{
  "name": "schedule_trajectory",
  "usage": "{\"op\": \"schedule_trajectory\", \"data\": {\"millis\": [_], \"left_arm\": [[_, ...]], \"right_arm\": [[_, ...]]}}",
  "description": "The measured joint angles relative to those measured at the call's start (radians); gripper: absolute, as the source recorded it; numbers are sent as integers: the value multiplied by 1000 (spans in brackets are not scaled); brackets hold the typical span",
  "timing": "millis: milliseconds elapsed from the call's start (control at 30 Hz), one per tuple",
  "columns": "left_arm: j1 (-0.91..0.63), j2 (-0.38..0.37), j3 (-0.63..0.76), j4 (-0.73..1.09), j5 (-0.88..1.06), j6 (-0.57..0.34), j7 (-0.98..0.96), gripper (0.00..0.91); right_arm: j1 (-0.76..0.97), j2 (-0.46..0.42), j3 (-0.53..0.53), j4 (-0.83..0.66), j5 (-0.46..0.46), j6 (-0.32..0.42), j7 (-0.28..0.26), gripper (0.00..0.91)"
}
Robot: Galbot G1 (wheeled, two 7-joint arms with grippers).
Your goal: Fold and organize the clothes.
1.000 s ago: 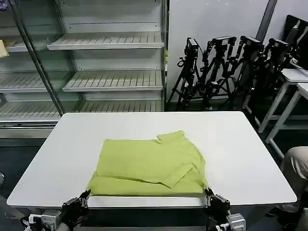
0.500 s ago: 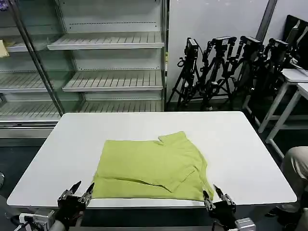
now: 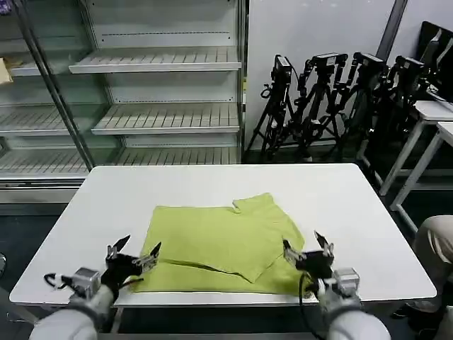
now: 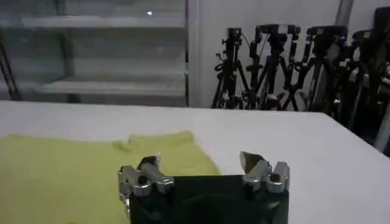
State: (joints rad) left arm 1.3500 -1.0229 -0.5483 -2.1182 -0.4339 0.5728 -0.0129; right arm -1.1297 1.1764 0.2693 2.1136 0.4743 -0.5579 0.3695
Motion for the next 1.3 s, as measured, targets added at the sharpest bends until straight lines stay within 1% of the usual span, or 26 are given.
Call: {"op": "schedule_trajectory", "data": {"millis": [233, 367, 500, 667, 900, 1300], "left_arm": [[-164, 27, 75, 158, -16, 3, 19, 907], [-246, 42, 109, 246, -38, 4, 35, 907], [-314, 51, 140, 322, -57, 4, 54, 907], [-386, 55, 179, 408, -65, 5, 72, 907], [-459, 45, 215, 499, -63, 5, 76, 907], [-552, 20, 255, 603, -51, 5, 72, 907]], "right_arm": [[228, 38, -96, -211, 39, -10, 38, 907], [334, 64, -131, -336, 54, -13, 48, 907], [414, 89, -155, -452, 60, -15, 60, 907], [472, 106, -172, -562, 66, -18, 72, 907], [513, 118, -189, -656, 75, -19, 71, 907], [548, 130, -206, -732, 92, -20, 63, 907]]}}
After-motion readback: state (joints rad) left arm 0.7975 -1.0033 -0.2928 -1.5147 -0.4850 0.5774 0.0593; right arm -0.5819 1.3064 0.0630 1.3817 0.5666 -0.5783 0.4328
